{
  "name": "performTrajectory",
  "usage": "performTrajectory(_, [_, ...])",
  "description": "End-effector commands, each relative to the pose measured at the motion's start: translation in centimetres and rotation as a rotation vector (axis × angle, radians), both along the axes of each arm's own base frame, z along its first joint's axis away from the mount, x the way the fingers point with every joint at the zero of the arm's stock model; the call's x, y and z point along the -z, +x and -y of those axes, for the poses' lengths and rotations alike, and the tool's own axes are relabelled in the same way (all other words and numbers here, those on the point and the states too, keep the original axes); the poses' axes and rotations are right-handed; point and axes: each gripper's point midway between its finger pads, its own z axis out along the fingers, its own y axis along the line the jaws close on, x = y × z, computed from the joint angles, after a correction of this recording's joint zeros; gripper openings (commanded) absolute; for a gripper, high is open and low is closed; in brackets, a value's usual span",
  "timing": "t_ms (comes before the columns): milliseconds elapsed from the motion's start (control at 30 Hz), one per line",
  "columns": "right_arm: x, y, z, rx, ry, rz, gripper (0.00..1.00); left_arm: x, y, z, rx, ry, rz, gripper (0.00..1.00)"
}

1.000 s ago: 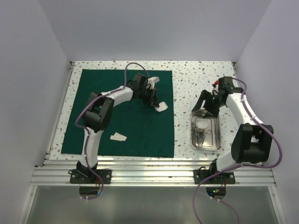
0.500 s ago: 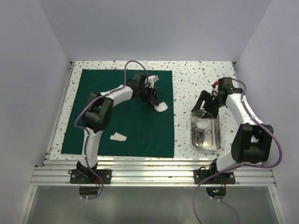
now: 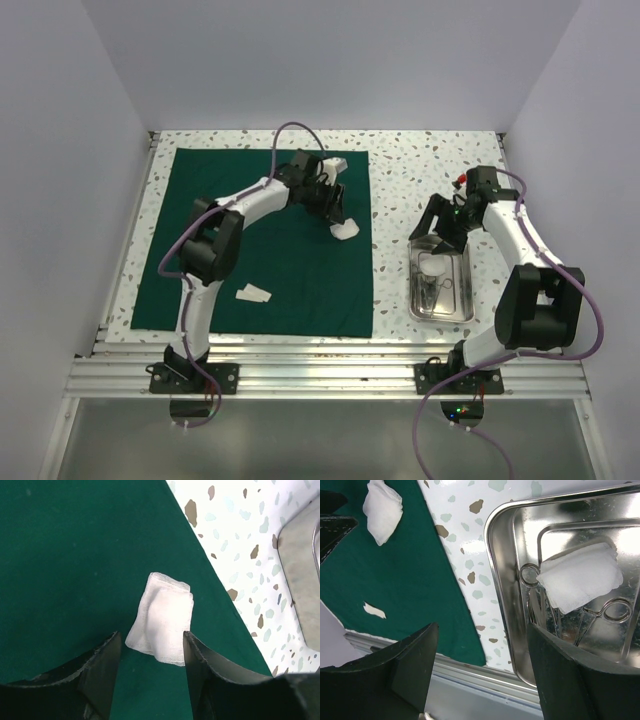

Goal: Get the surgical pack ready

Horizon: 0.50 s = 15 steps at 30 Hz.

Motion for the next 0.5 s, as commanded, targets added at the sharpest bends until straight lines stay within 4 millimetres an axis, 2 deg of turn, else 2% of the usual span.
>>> performTrajectory(0, [-0.1,0.2,-0.5,-0.013,0.025,0.014,0.75,0.0,-0.3,0.7,0.057,0.009,0.014,0.57])
performTrajectory(300, [-0.1,0.2,-0.5,-0.014,0.027,0.015,0.75,1.5,-0.8,0.7,0.066,0.039,-0.017,0.57])
performTrajectory(467, [-0.1,0.3,-0.6,-0.013,0.031,0.016,0.75,3.1,-1.6,0.9,0.089,0.056,-0.052,0.56])
